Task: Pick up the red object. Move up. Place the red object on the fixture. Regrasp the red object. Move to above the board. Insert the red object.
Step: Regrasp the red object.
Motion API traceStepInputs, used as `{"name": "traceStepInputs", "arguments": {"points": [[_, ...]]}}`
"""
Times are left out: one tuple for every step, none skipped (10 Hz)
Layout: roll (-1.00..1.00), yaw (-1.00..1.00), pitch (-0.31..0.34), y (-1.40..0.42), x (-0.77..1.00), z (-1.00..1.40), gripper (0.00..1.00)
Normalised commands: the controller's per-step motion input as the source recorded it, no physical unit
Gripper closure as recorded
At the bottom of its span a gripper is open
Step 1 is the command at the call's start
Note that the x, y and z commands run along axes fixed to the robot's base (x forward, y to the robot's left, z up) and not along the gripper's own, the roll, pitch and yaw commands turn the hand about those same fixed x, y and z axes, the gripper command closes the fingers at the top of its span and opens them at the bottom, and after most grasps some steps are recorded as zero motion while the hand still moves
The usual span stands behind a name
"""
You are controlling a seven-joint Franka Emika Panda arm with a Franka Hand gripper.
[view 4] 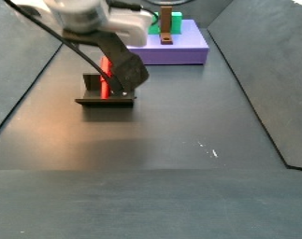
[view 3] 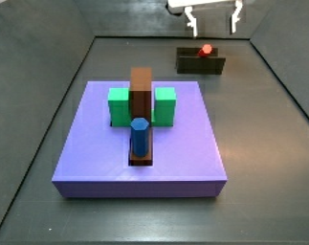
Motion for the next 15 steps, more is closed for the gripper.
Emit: {"name": "traceStepInputs", "arguments": {"points": [[0.31, 0.00, -0.360, 0.09, 0.27, 0.16, 0.00], [0.57, 0.00, -0.426, 0.09, 0.19, 0.06, 0.00], [0.78, -0.03, -0.414, 0.07, 0.12, 0.00, 0.00], [0.94, -0.08, -0.391, 0.03, 0.04, 0.00, 0.00], [1.00, -0.11, -0.354, 0.03, 0.00, -0.03, 0.00], [1.00, -0.13, -0.320, 0.03, 0.00, -0.07, 0.00], [1.00, -0.14, -0.280, 0.00, 0.00, -0.16, 0.00], [1.00, -0.07, -0.240, 0.00, 0.00, -0.21, 0.00], [1.00, -0.03, -0.214, -0.02, 0.00, -0.19, 0.00], [1.00, -0.01, -0.186, -0.01, 0.00, -0.14, 0.00], [1.00, 0.00, -0.160, -0.07, 0.00, -0.11, 0.00], [1.00, 0.00, -0.114, -0.11, 0.10, -0.08, 0.00], [1.00, 0.00, -0.103, -0.12, 0.13, -0.05, 0.00], [1.00, 0.00, -0.086, -0.14, 0.13, -0.04, 0.00], [1.00, 0.00, -0.091, -0.17, 0.15, -0.03, 0.00]]}}
